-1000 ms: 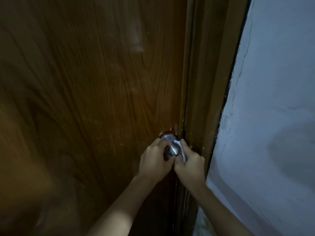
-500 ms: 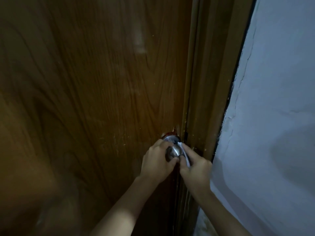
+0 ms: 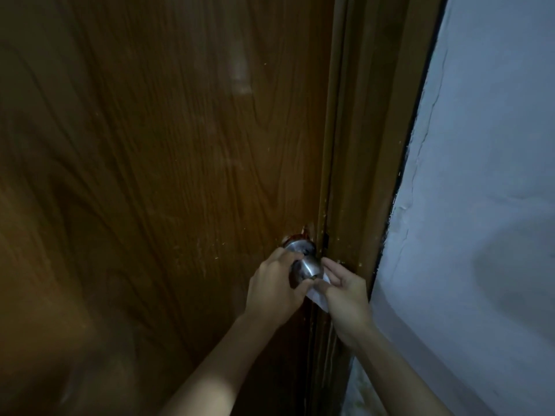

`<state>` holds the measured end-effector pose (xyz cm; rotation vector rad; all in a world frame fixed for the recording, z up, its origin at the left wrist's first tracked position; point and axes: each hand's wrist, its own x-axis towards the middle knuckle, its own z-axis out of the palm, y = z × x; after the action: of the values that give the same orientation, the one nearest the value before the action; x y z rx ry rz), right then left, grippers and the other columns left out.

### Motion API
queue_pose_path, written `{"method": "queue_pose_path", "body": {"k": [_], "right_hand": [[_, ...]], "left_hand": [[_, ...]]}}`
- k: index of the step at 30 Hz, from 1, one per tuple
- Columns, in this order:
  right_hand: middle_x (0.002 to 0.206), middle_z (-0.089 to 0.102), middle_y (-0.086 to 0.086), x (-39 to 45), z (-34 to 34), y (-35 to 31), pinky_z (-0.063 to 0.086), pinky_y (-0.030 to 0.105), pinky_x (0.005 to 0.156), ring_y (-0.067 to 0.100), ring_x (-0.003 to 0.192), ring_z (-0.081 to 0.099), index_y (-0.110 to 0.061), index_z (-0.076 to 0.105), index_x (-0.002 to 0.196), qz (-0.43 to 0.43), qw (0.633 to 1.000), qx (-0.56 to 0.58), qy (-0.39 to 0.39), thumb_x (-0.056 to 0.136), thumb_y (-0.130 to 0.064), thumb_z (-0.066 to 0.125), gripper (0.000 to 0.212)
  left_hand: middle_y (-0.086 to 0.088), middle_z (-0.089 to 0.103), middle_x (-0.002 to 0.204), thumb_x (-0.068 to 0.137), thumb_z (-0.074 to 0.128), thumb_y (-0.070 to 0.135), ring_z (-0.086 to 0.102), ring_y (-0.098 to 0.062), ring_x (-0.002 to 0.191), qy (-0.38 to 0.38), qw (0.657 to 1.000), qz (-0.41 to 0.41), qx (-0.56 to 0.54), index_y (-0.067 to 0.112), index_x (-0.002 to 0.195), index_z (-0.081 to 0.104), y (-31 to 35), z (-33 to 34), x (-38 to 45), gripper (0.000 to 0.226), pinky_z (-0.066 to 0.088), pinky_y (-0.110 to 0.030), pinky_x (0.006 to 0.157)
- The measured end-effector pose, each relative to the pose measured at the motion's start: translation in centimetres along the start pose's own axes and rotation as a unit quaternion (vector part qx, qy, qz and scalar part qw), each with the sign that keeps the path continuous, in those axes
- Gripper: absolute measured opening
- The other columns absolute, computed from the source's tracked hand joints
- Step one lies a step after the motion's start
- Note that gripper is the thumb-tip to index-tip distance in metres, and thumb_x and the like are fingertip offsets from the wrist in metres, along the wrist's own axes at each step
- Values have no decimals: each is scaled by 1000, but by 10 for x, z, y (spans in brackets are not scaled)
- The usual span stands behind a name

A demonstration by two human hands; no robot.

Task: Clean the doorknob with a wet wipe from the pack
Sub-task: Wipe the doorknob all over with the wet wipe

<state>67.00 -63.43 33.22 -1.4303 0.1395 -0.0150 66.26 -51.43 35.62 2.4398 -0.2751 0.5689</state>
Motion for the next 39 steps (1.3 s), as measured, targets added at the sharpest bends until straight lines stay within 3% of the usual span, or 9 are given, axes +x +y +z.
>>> {"method": "queue_pose_path", "body": {"k": [5,9,13,20,24,28,30,34,39], "right_hand": [[106,68,12,-2,-5,1,57,33,76,17,87,66,-5,60,116,-47,991,-104,64,78,-1,67,39],[126,59,5,1,5,1,53,39,90,17,112,57,-17,48,129,-39,995,-88,-1,77,5,64,58],[115,66,8,-3,1,0,53,18,69,10,90,62,-13,52,125,-112,966,-229,34,80,-6,66,47],[125,58,7,-1,8,-5,50,37,93,22,114,54,-19,42,133,-171,944,-280,38,79,2,59,61],[113,65,9,-5,-7,-5,47,16,67,16,95,60,-16,44,132,-98,968,-233,1,78,2,62,59],[94,67,4,-25,-14,5,52,20,57,17,83,65,-21,48,124,-90,978,-186,-8,78,0,62,53],[87,65,2,-37,-12,6,54,23,53,18,74,67,-25,51,114,-90,986,-143,-3,77,-9,70,45],[85,70,9,-48,-10,0,55,27,56,22,74,70,-23,57,104,-66,998,-13,-13,74,-3,71,38],[90,75,1,-56,-14,-10,52,26,73,12,89,68,-29,57,107,-52,996,2,-74,85,-4,58,33]], "left_hand": [[6,55,113,77,68,33,43,-2,78,-11,1000,5,-8,25,121,51,-3,0,1,48,36,-11,63],[7,55,113,76,70,32,42,-3,77,-7,1000,6,5,25,121,52,-3,-1,1,49,37,-13,66],[7,54,114,77,69,32,42,-2,78,-9,1000,3,4,25,121,51,-2,-3,2,48,36,-11,64],[8,55,116,76,70,32,53,-5,93,4,1000,1,2,25,118,51,1,-1,0,46,45,-16,76],[12,51,116,79,66,29,48,0,88,27,999,-6,-20,27,121,48,4,2,-7,45,41,-10,67],[25,44,102,76,69,21,51,1,85,158,973,-87,-143,34,109,46,16,14,-37,42,42,-11,65],[22,48,97,78,65,25,52,3,87,160,966,-98,-176,36,99,47,20,24,-56,30,43,-15,68],[24,55,102,85,43,34,53,9,99,129,980,-12,-151,31,103,60,21,32,-79,25,42,-5,81],[28,52,105,82,63,23,48,16,105,183,970,-56,-148,27,113,59,27,24,-79,32,40,1,80]]}}
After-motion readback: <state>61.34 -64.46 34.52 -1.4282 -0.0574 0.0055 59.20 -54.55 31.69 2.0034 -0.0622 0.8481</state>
